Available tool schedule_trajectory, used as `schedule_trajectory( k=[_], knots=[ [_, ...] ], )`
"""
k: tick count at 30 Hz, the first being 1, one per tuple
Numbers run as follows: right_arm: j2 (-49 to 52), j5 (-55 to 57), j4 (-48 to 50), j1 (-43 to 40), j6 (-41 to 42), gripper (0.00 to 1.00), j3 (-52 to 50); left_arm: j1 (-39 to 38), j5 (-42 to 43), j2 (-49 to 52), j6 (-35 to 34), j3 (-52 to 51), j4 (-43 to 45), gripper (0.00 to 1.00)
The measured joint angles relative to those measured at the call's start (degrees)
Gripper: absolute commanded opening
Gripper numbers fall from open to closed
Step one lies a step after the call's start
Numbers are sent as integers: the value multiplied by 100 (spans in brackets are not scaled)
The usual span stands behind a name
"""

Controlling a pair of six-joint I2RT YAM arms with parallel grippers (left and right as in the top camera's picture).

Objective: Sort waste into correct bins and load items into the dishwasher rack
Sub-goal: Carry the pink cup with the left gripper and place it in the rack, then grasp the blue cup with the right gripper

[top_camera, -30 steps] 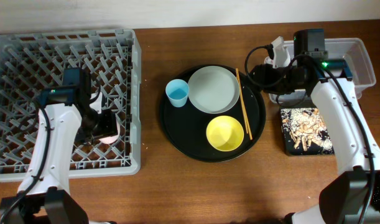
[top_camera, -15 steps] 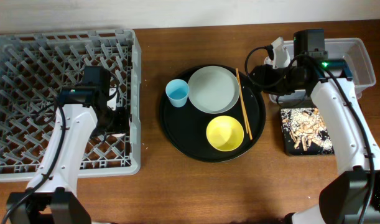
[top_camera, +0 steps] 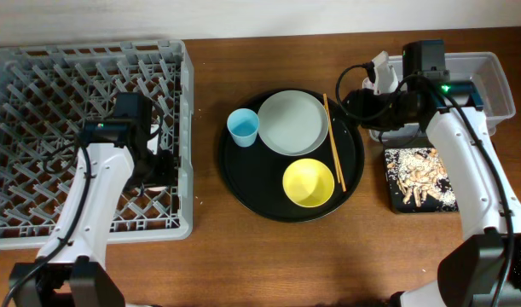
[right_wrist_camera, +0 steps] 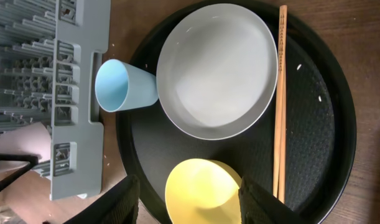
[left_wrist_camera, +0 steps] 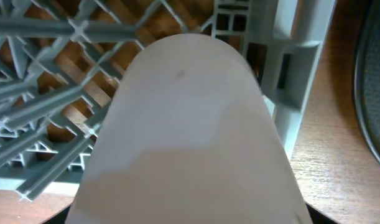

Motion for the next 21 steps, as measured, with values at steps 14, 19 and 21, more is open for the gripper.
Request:
schedule_trajectory(
  k=[14,19,21],
  knots=[
    [0,22,87,210,4,54,0,0,-20,0,-28,-142,313,94],
    [0,297,752,1080,376,53,0,0,365,0,-31,380,372,98],
    [13,660,1139,1565,772,54,0,0,673,0,-28,704,461,99]
  ],
)
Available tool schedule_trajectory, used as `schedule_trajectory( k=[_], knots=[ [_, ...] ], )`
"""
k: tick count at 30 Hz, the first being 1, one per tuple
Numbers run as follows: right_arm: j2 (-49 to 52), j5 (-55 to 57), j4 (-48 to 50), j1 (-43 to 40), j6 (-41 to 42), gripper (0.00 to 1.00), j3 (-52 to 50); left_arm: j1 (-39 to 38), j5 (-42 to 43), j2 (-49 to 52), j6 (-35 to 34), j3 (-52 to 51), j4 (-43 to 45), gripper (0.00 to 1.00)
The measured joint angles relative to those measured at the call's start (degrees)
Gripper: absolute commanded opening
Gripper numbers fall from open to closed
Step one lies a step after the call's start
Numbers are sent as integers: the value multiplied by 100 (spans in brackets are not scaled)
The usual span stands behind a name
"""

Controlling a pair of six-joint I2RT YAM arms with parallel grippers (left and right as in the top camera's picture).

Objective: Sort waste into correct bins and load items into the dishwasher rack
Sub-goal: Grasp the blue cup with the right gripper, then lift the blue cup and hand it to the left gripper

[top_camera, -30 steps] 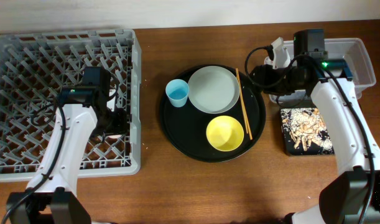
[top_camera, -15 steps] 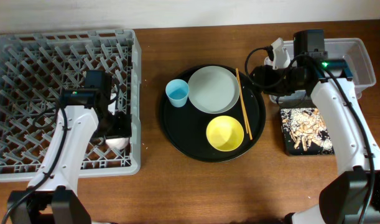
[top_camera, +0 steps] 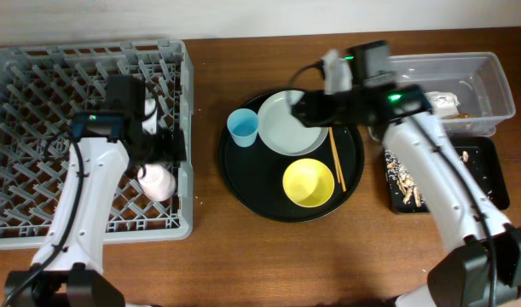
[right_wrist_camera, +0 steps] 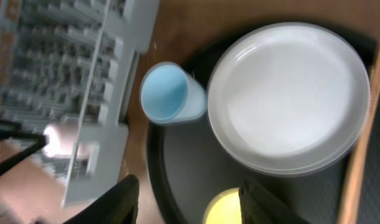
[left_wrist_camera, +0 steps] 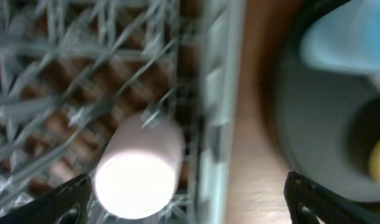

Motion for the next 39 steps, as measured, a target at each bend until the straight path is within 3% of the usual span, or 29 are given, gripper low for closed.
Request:
schedule_trajectory(
  k=[6,14,17,21,23,27,35,39],
  knots=[
    [531,1027,1005,1029,949,54,22,0,560,0,0,595,122,99],
    [1510,1478,1405,1158,1637,52,22,0,656,0,0,603,146,99],
    [1746,1499,1467,1158,1709,38,22,0,643,0,0,603,151,99],
    [2068,1537,1469,1158,1832,27,22,0,643,0,0,603,162,99],
    [2157,1541,1467,1158,1832,15,22,0,643,0,0,603,164,99],
    [2175,1530,1467,1156,1849,4,22,0,643,0,0,603,168,99],
    [2144,774,988,944,1624,4,236,0,802,0,-2,603,227,99],
    [1620,-468,1003,538,1250,4,275,0,1508,0,0,603,409,99]
  ],
)
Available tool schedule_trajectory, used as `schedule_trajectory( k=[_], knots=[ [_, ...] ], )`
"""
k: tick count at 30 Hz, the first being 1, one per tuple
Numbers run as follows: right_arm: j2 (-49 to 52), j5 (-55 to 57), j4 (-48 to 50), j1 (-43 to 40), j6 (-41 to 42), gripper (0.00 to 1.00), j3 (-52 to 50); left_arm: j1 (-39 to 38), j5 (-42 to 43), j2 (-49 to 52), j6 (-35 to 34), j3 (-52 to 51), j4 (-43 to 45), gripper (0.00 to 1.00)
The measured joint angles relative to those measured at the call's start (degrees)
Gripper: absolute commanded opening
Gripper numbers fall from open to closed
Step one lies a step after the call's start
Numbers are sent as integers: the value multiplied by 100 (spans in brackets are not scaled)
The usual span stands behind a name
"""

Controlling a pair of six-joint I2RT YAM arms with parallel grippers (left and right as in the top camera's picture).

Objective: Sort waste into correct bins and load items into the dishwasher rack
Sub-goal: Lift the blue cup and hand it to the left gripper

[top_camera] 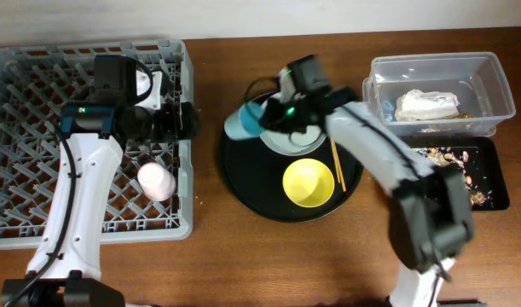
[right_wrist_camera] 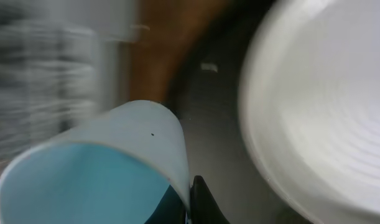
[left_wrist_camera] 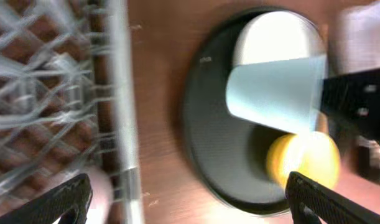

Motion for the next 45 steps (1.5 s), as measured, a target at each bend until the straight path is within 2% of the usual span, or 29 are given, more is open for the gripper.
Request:
schedule_trajectory(
  k=[6,7,14,24,25,29,36,45],
  knots=[
    [-988,-2441,46,-1051,-789,4,229,-2,2614,0,-2,7,1119,99],
    [-1001,-2736,50,-1134,-885,4,229,-4,3412,0,-2,11,1410,99],
    [-957,-4000,428,-1137,-1248,4,227,-4,5066,0,0,11,1700,99],
    [-957,-4599,1198,-839,-1211,4,227,-4,5914,0,7,11,1869,99],
    [-957,-4599,1257,-772,-1202,4,227,-4,6030,0,9,11,1947,98],
    [-957,-4572,1596,-573,-1078,4,227,-2,6323,0,101,11,2052,81],
    [-957,-4419,2562,-389,-632,4,223,17,6485,0,262,11,2065,81],
    [-957,-4210,2691,-278,-334,4,223,-55,6502,7,310,11,2065,81]
  ],
)
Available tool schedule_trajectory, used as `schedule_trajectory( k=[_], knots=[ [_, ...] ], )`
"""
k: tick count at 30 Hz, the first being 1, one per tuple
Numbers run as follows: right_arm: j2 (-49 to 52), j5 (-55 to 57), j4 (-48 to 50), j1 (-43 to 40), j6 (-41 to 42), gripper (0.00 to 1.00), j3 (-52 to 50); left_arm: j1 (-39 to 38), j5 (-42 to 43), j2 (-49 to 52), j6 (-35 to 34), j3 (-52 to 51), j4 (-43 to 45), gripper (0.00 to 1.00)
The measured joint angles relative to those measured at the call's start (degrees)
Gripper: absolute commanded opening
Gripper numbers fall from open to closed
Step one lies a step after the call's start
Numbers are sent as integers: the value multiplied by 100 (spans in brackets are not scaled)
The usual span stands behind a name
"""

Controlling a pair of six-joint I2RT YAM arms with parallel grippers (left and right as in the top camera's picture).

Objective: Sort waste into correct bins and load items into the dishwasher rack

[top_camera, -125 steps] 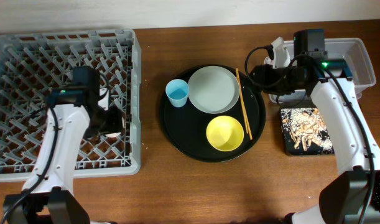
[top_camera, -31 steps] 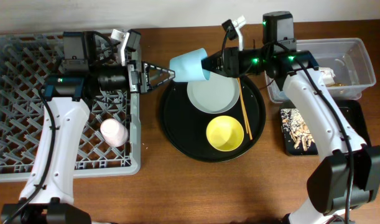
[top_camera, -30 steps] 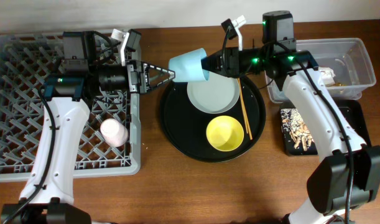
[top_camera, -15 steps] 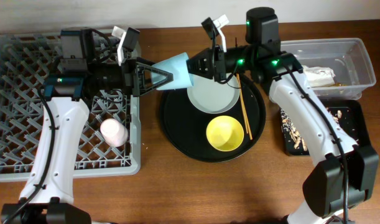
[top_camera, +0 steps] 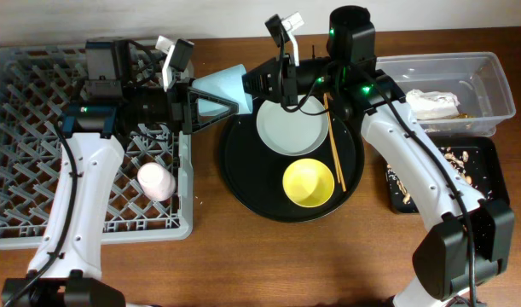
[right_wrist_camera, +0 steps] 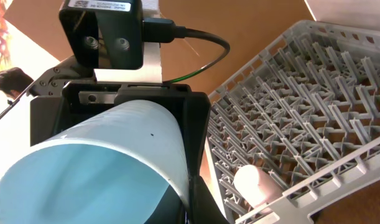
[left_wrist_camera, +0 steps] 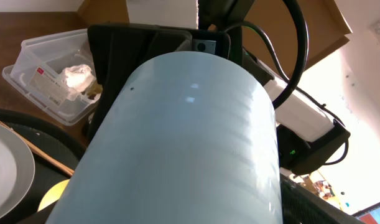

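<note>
A light blue cup [top_camera: 219, 85] hangs in the air between the rack and the black tray, lying on its side. My right gripper [top_camera: 258, 81] is shut on its rim, one finger [right_wrist_camera: 199, 199] inside the mouth of the cup [right_wrist_camera: 102, 162]. My left gripper [top_camera: 196, 102] is at the cup's other end. The cup [left_wrist_camera: 183, 137] fills the left wrist view and hides the left jaws. The grey dishwasher rack [top_camera: 38, 60] holds a pink cup [top_camera: 156, 181], also visible as the pink cup [right_wrist_camera: 258, 183] in the right wrist view.
The round black tray [top_camera: 243, 183] carries a grey plate [top_camera: 294, 128], a yellow bowl [top_camera: 308, 182] and a chopstick [top_camera: 332, 145]. A clear bin [top_camera: 490, 68] with crumpled waste stands at the back right, with a black tray of food scraps [top_camera: 490, 170] in front of it.
My right gripper held the blue cup low at the tray's left side; now it holds it raised, by the rack's right edge. My left gripper has come up to the cup's other end.
My left gripper held the pink cup over the rack while my right hovered near the bins. Then the pink cup lay in the rack and my right was over the tray. Then my right gripped the blue cup, and now both grippers meet at it.
</note>
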Motion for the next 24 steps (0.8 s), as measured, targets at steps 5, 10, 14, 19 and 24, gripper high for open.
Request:
schedule_trajectory(
  k=[5,10,14,19,24],
  knots=[
    [0,28,-216,26,11,4,2,-4,-22,0,0,0,-4,81],
    [0,28,-398,35,-59,4,2,26,-22,9,-2,0,-2,81],
    [4,74,-459,70,-160,4,2,160,13,11,0,0,0,81],
    [44,90,-476,101,-181,4,2,273,46,11,0,0,9,81],
    [44,120,-496,101,-205,34,2,275,57,11,22,0,24,68]
  ],
)
